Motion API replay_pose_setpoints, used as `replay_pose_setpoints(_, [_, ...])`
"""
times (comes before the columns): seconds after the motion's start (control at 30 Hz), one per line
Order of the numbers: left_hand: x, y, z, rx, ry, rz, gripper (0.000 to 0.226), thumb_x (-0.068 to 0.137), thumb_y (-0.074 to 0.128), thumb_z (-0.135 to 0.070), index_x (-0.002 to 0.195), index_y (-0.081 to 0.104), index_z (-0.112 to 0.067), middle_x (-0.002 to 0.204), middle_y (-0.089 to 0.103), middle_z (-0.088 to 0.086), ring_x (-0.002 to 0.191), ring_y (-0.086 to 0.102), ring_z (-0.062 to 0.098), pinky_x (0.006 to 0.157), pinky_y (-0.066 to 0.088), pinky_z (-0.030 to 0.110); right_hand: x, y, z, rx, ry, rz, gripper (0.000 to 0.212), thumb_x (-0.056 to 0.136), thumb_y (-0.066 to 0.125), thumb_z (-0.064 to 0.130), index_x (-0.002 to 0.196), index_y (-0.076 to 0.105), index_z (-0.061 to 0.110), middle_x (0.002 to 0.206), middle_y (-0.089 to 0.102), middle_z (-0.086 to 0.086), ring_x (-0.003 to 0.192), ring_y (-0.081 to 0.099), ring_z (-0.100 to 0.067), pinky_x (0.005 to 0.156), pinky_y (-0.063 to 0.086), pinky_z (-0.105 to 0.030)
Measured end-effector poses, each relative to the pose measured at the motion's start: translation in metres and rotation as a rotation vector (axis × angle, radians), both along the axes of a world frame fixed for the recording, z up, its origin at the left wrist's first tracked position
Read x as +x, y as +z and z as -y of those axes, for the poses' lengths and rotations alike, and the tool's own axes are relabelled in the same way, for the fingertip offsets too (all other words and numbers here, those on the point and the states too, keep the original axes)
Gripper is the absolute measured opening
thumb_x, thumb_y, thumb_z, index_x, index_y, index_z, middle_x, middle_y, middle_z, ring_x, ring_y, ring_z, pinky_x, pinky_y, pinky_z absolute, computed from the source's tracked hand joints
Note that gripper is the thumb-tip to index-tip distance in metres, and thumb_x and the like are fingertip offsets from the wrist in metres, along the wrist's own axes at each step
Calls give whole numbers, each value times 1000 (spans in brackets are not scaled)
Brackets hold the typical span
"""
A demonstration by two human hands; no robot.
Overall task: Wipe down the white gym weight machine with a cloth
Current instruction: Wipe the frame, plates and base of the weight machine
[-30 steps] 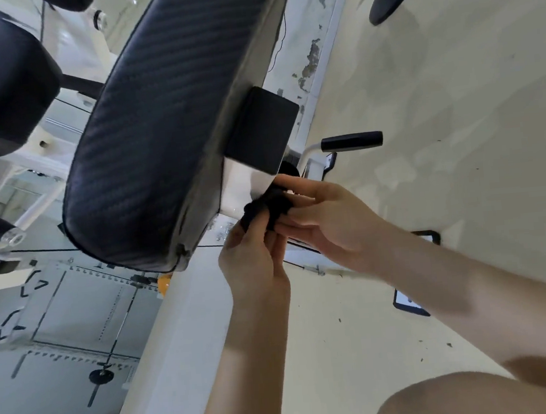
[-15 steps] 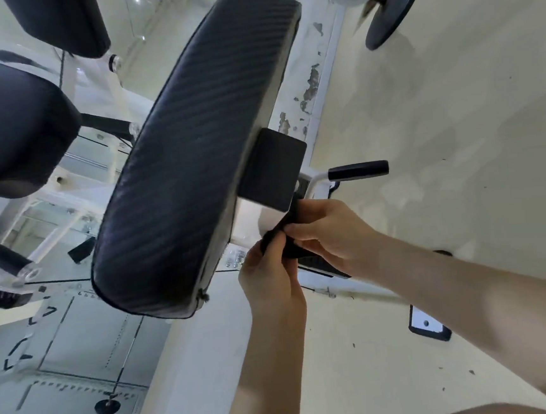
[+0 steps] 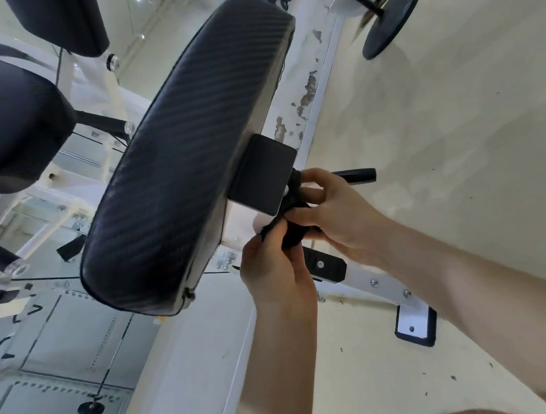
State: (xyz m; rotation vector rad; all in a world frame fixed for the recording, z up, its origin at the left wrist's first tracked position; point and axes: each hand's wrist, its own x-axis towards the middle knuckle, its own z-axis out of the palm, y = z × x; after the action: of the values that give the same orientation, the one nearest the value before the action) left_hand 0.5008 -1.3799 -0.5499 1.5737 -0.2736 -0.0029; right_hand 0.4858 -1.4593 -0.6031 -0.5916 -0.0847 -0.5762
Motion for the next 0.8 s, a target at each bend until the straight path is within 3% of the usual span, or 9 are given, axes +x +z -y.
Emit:
replay_pose_setpoints(0.1, [-20, 4, -9, -30, -66, -36, 13, 87, 64, -4, 97, 73, -4, 99, 75, 9, 88, 73, 15, 74, 59, 25, -21, -4, -7, -13, -123, 19, 34, 80, 71, -6, 110, 65, 8, 96, 75, -9, 88, 73, -25, 83, 58, -38])
replay_pose_setpoints(0.2, [-39, 7, -21, -49, -171, 43, 14, 84, 66, -6, 84, 79, -12, 99, 75, 6, 92, 72, 12, 71, 57, 22, -44, -3, -16, -47, -336, 48, 26, 75, 80, 5, 91, 74, 24, 82, 76, 7, 77, 73, -7, 66, 55, -17])
replay_pose_setpoints(0.3, [-39, 7, -21, -28, -218, 123, 18, 84, 66, -6, 80, 79, -16, 95, 76, 4, 89, 72, 11, 68, 55, 19, -42, -1, -16, -29, -439, 34, 25, 72, 82, 7, 85, 74, 27, 76, 74, 13, 71, 71, -2, 59, 52, -10])
replay_pose_setpoints(0.37, [-24, 3, -13, -10, -120, 84, 20, 86, 64, -1, 75, 77, -12, 87, 76, 4, 82, 73, 11, 65, 55, 18, -25, 1, -15, -77, -434, -76, 22, 74, 78, 6, 81, 73, 25, 75, 74, 11, 72, 71, -4, 62, 55, -16])
replay_pose_setpoints(0.47, [2, -4, -1, -9, 53, 41, 11, 87, 63, 4, 81, 70, -2, 82, 74, 7, 79, 71, 15, 65, 54, 22, 4, 9, -18, -184, -317, -232, 11, 80, 69, 0, 85, 73, 9, 81, 74, -9, 82, 71, -25, 78, 58, -42])
replay_pose_setpoints(0.5, [5, -5, -1, -7, 66, 44, 9, 87, 63, 4, 82, 69, -1, 83, 74, 7, 80, 71, 17, 67, 54, 23, 10, 10, -18, -176, -282, -227, 11, 81, 67, -3, 86, 73, 5, 82, 74, -13, 82, 71, -29, 79, 58, -45])
replay_pose_setpoints(0.67, [-10, -5, -43, 5, -93, 205, 11, 81, 71, -9, 90, 77, -13, 98, 75, 4, 93, 72, 14, 72, 55, 19, -4, -7, -27, -24, -146, 46, 18, 76, 78, 9, 92, 71, 10, 83, 75, -8, 73, 74, -22, 59, 56, -24])
replay_pose_setpoints(0.73, [-11, -1, -56, 2, -72, 344, 17, 77, 73, -14, 94, 77, -15, 100, 75, 4, 97, 71, 17, 77, 55, 21, -3, -6, -37, 4, -78, 65, 21, 76, 80, 15, 93, 71, 6, 85, 75, -12, 73, 73, -23, 56, 57, -26])
replay_pose_setpoints(0.8, [0, 6, -56, 29, 40, 496, 15, 79, 74, -10, 92, 77, -17, 97, 75, -1, 95, 71, 15, 79, 55, 21, 6, 4, -48, 44, 9, 37, 22, 81, 77, 15, 95, 70, -1, 90, 74, -16, 82, 74, -27, 69, 61, -35])
